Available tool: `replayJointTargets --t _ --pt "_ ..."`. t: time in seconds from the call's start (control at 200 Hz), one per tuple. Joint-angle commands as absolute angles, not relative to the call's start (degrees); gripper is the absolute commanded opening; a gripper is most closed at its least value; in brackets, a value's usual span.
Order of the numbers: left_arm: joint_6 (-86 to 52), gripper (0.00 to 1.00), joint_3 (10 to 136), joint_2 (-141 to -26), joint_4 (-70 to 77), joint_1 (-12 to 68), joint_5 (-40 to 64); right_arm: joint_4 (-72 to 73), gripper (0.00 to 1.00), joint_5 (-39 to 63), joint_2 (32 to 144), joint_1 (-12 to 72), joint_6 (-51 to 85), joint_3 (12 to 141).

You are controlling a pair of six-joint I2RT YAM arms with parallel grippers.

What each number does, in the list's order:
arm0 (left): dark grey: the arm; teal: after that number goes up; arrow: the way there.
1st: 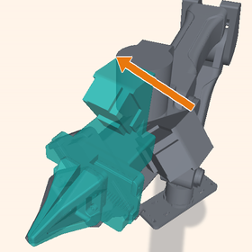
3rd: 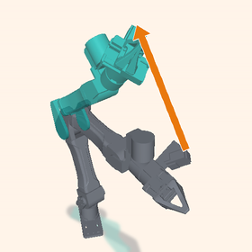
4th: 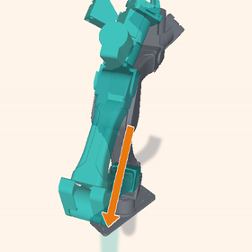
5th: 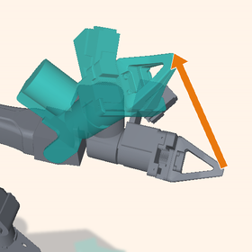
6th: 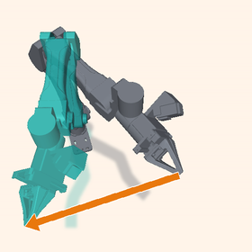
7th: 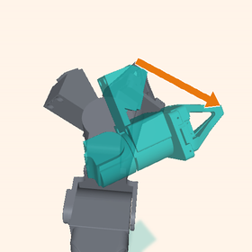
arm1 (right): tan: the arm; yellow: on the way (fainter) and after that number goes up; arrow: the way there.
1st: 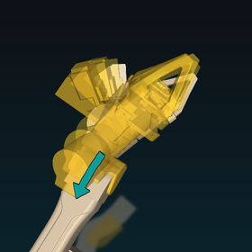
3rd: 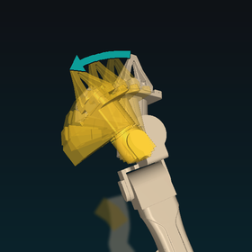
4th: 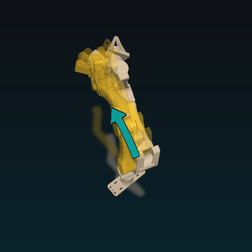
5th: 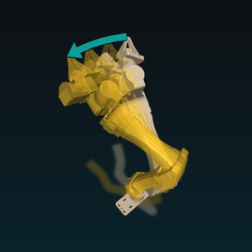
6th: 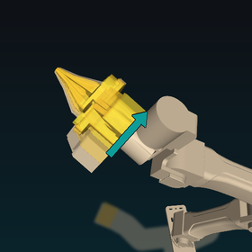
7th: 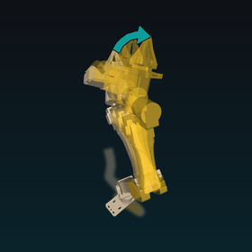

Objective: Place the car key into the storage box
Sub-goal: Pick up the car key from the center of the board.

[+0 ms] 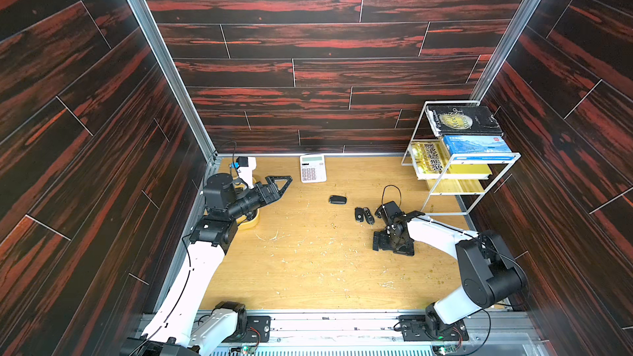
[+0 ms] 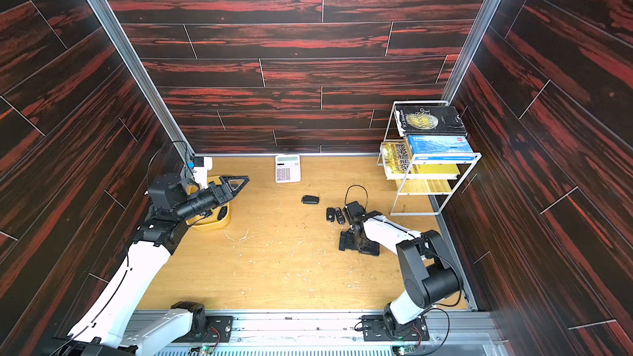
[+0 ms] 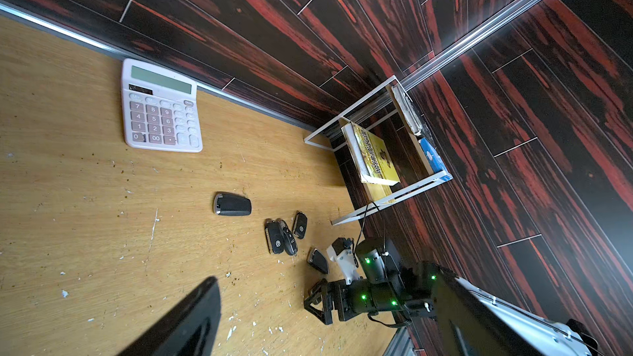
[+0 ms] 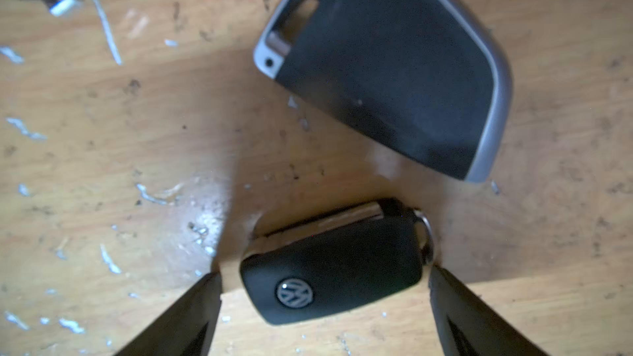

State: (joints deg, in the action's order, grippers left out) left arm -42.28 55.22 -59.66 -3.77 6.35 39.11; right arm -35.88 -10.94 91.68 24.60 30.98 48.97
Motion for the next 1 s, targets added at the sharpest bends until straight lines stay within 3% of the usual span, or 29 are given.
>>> replayJointTargets --t 0.0,0.772,0.997 --pt "-40.9 1.0 55.89 -60.32 -3.51 6.77 38.58 -34.74 0.98 -11.73 94.95 24.26 30.08 48.78" --pt "-42.03 1.0 55.99 -64.46 -0.26 8.87 36.84 -33.69 0.98 -11.08 99.0 20.57 25.14 49.75" --pt "-41.97 1.0 55.73 -64.08 -0.7 9.05 36.39 -32.89 0.93 -7.46 99.56 20.43 24.6 49.01"
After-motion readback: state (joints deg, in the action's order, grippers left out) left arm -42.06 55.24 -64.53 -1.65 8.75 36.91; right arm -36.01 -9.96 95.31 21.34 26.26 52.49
